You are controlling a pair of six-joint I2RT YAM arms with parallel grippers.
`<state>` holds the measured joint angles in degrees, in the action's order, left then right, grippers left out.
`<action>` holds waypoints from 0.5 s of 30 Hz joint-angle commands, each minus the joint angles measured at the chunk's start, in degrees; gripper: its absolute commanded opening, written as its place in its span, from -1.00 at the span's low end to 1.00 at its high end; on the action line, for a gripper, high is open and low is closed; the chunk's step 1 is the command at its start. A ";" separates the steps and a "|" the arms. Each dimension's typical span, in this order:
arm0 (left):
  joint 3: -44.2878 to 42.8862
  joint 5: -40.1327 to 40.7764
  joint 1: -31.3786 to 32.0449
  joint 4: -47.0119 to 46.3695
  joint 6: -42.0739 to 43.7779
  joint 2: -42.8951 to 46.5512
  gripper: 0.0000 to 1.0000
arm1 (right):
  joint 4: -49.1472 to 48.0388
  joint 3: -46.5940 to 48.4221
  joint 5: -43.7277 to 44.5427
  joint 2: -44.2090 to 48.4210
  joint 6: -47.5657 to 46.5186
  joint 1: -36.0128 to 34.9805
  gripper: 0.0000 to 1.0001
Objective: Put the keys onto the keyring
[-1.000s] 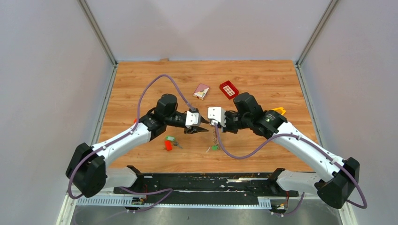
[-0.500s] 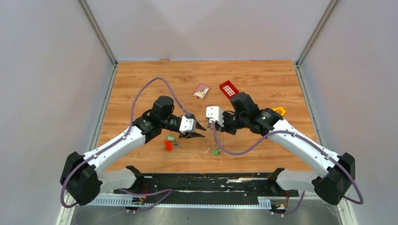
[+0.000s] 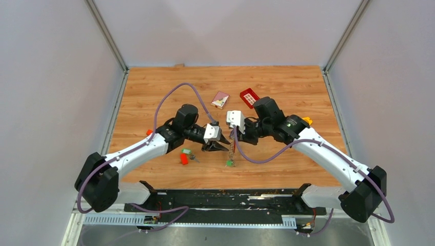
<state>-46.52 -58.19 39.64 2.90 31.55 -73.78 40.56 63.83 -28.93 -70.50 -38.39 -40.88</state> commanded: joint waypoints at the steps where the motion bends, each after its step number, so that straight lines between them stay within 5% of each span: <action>1: -1.83 0.03 0.27 -7.21 -5.01 -0.48 -0.25 | -1.61 2.62 -2.62 -0.16 1.39 0.32 -1.00; 15: -2.03 3.61 0.18 -6.04 -3.50 1.21 -0.27 | -1.95 1.41 -2.97 1.05 1.11 1.23 -1.00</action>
<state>-46.52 -55.42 39.68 -3.64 26.55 -74.11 40.53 63.83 -30.11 -70.85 -37.58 -40.18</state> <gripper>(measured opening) 0.373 0.011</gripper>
